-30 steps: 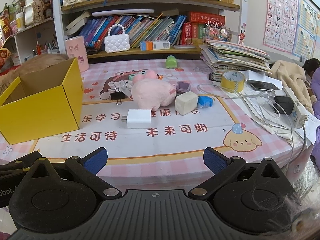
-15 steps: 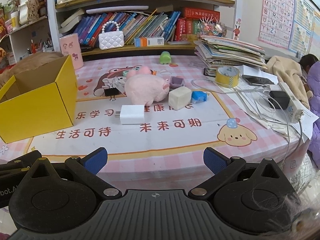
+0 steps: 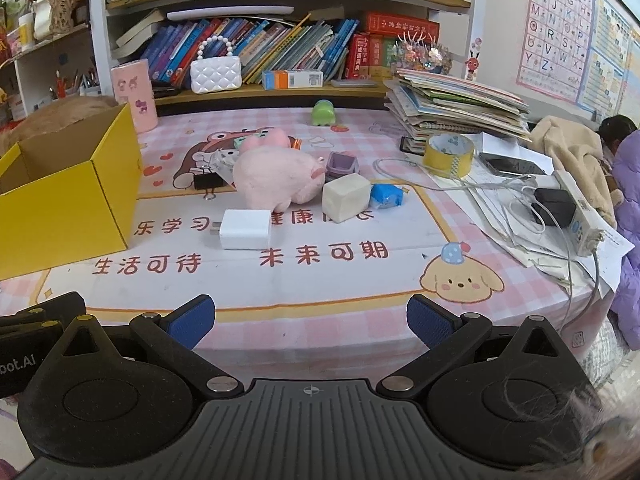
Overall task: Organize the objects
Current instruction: 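Reach the left tool to the white charger plug while the right tool reaches the blue toy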
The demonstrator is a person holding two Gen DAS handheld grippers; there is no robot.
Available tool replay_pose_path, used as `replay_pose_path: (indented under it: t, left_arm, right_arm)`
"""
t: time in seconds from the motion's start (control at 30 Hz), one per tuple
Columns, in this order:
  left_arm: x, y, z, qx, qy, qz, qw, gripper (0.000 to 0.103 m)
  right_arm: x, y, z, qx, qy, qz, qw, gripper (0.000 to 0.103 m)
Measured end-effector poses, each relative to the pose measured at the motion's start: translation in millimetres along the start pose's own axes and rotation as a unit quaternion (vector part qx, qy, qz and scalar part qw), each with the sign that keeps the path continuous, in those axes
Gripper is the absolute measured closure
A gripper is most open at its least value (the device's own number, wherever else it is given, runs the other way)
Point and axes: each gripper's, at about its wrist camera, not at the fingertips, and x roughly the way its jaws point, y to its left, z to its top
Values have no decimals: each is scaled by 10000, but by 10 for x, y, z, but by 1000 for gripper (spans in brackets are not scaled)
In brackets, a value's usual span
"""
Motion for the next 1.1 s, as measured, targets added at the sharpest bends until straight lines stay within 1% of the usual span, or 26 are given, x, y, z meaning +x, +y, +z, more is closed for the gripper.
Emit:
replay_pose_path:
  t: [0.27, 0.4, 0.5, 0.6, 0.73, 0.9, 0.97, 1.03, 1.1]
  left_arm:
    - [232, -174, 92, -101, 194, 44, 9998, 0]
    - [360, -335, 165, -74, 237, 57, 9997, 0]
    - [447, -432, 233, -125, 286, 53, 9995, 0]
    - [540, -504, 311, -261, 371, -2, 9990, 0]
    - [632, -644, 388, -281, 406, 89, 9987, 0]
    - [710, -768, 426, -298, 477, 227, 9982, 0]
    - [738, -782, 451, -338, 527, 251, 9977, 0]
    - [778, -776, 482, -435, 581, 285, 9970, 1]
    - [823, -771, 504, -533, 610, 325, 9962, 2]
  right_arm:
    - [234, -184, 146, -169, 74, 130, 9997, 0]
    - [364, -292, 228, -282, 34, 39, 9996, 0]
    - [486, -415, 302, -232, 72, 231, 9994, 0]
    - [625, -529, 396, -168, 234, 413, 9987, 0]
    - [767, -676, 501, -136, 282, 586, 9978, 0]
    - [981, -795, 584, -207, 428, 726, 9962, 6]
    - [1074, -815, 616, -234, 534, 765, 9954, 17]
    - [1150, -818, 645, -278, 568, 772, 9950, 20]
    - [1220, -827, 680, -313, 537, 740, 9953, 20]
